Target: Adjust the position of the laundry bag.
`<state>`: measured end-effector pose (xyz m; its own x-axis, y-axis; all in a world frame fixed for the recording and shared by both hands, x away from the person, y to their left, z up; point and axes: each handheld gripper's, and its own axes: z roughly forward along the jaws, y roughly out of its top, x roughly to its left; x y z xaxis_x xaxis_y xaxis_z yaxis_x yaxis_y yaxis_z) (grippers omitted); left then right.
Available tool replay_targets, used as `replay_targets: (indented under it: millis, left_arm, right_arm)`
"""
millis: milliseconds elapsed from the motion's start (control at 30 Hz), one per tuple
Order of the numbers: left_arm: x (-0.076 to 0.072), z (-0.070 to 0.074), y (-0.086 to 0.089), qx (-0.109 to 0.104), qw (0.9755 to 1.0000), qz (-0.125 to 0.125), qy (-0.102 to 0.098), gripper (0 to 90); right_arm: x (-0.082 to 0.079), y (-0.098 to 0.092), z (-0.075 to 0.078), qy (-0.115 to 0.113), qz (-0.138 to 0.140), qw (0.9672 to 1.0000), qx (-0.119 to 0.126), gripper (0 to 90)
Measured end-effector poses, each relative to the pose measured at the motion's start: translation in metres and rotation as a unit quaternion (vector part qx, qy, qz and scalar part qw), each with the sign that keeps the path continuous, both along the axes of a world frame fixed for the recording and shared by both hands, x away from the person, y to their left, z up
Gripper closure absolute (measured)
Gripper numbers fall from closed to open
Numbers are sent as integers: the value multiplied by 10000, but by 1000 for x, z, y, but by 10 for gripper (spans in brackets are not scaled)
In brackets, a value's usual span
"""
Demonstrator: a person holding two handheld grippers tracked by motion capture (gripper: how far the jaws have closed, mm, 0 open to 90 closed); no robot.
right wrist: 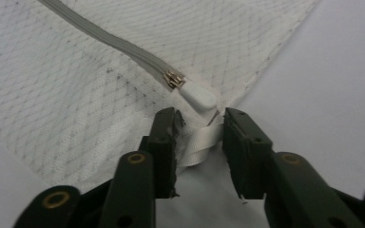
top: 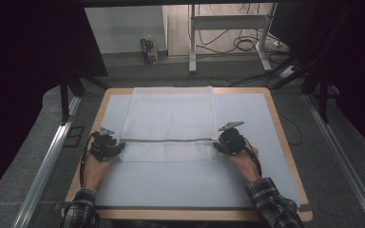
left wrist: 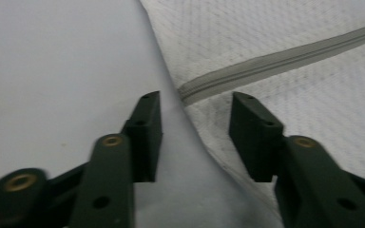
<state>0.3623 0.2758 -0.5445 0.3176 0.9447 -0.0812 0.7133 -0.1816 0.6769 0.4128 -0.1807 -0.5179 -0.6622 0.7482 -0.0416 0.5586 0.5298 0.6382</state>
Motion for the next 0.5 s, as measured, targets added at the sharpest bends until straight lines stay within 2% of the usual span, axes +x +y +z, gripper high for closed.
replay_targets:
  millis: [100,167,233,333,500]
  left_arm:
    - [0,0,0,-93,9999,33,40,734]
    - [0,1,0,-136,9999,52,35,785]
    - [-1,1,-2,-52,10000,61,-22,865]
    - [-2,2,-4,110,9999,32,-59,881]
    - [-6,5,-5,44,9999,-148,-44,885]
  right_arm:
    - [-2,3,1,-29,71,9999,-137,830]
    - [-2,2,2,-59,89,9997,-200,854]
    - [-3,2,2,-100,118,9997,-204,873]
    - [-5,2,4,-197,194,9992,-276,882]
    - [-8,-2,9,-220,251,9990,-288,883]
